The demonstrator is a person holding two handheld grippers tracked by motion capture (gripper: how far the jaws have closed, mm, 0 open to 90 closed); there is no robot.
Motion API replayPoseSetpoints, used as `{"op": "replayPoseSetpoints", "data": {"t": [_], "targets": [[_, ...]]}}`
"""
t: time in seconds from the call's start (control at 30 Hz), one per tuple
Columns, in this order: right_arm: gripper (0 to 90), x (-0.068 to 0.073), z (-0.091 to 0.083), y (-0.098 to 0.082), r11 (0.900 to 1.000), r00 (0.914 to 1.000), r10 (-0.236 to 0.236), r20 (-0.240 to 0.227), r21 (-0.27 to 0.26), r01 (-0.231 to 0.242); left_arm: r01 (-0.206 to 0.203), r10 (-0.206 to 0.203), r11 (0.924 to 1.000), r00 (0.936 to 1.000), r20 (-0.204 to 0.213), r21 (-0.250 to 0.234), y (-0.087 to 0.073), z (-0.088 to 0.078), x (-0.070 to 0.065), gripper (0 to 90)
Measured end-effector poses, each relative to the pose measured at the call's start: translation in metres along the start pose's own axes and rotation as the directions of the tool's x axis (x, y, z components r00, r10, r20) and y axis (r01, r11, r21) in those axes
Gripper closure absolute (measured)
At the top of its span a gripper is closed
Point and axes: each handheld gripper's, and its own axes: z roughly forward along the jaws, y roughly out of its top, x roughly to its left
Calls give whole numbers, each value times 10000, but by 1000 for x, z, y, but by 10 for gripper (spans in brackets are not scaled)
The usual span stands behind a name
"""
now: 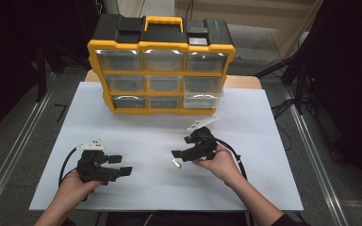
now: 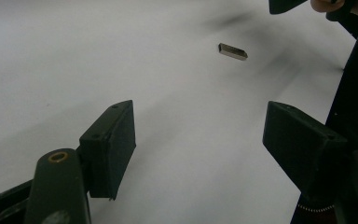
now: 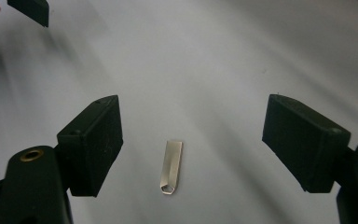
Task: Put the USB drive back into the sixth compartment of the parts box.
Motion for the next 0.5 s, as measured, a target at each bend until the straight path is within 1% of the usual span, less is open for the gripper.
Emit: {"op": "replayPoseSetpoints", "data": {"t": [0.07, 0.13, 0.2, 0.27, 0.33, 0.4, 0.5], "targets": [[183, 1, 2, -1, 9999, 10000, -28, 51, 98, 27, -11, 11, 10000, 10000, 3, 20, 0, 0, 0, 266], [190, 2, 5, -4, 9999, 10000, -13, -18, 155, 13, -9, 9, 10000, 10000, 9, 20, 0, 0, 0, 267], [190, 3, 8, -7, 9993, 10000, 14, 32, 376, -15, -16, 16, 10000, 10000, 31, -2, 0, 0, 0, 267], [196, 4, 11, -11, 9989, 10000, 89, 32, 464, -90, -27, 27, 10000, 10000, 16, 3, 0, 0, 0, 267], [195, 4, 13, -11, 9985, 10000, 75, 42, 547, -78, -42, 42, 10000, 10000, 30, 23, 0, 0, 0, 267], [202, 6, 16, -13, 9980, 9999, -101, 123, 630, 93, -57, 57, 10000, 10000, 1, 36, 0, 0, -1, 266], [203, 7, 18, -15, 9972, 9999, -79, 127, 739, 69, -67, 67, 9999, 10000, -8, 77, 0, 0, -1, 266]]}}
